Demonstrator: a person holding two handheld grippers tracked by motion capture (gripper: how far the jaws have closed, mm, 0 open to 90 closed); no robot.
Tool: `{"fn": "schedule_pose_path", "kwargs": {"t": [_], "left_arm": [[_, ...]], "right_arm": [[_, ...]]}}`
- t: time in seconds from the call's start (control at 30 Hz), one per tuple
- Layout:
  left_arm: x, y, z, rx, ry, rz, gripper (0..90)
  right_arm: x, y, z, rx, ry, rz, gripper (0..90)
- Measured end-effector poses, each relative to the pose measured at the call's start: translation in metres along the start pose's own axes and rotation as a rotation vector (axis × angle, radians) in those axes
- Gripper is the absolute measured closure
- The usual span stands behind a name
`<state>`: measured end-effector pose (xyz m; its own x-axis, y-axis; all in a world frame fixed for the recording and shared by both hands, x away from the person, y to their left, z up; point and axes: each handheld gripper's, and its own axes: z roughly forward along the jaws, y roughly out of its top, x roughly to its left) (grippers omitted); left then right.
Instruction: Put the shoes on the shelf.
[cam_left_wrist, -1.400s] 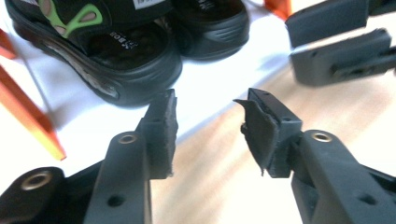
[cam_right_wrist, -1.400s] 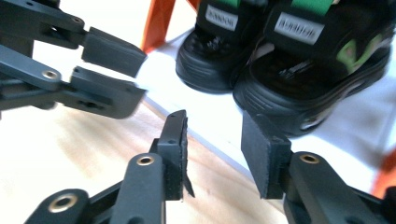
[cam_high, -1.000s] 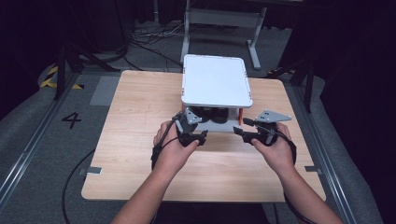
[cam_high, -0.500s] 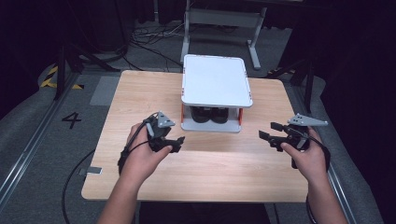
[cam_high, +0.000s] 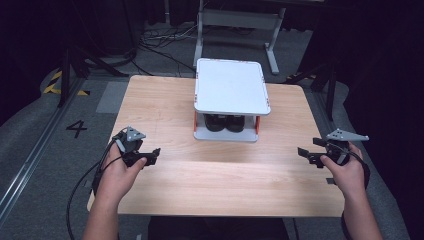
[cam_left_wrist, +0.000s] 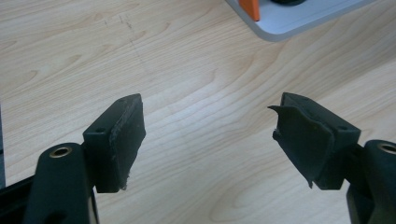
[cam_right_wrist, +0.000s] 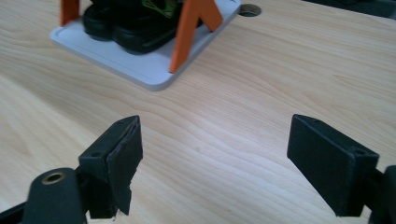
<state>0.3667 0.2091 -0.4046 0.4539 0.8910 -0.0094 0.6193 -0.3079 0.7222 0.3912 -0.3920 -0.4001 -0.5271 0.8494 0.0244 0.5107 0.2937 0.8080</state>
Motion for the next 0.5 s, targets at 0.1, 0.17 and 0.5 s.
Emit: {"fn": "schedule_pose_path", "kwargs": {"t": [0.1, 0.17, 0.5], "left_arm": [[0.011, -0.010, 0.008, 0.018, 0.000, -0.006, 25.2], [0.017, -0.014, 0.009, 0.015, 0.007, -0.003, 25.7], [0.038, -0.032, 0.023, -0.001, 0.048, 0.006, 21.4]], "right_arm": [[-0.009, -0.009, 0.007, 0.032, -0.026, -0.007, 18.9], [-0.014, -0.015, 0.012, 0.036, -0.025, 0.006, 18.2], [-0.034, -0.046, 0.040, 0.042, -0.048, 0.021, 15.9]]}}
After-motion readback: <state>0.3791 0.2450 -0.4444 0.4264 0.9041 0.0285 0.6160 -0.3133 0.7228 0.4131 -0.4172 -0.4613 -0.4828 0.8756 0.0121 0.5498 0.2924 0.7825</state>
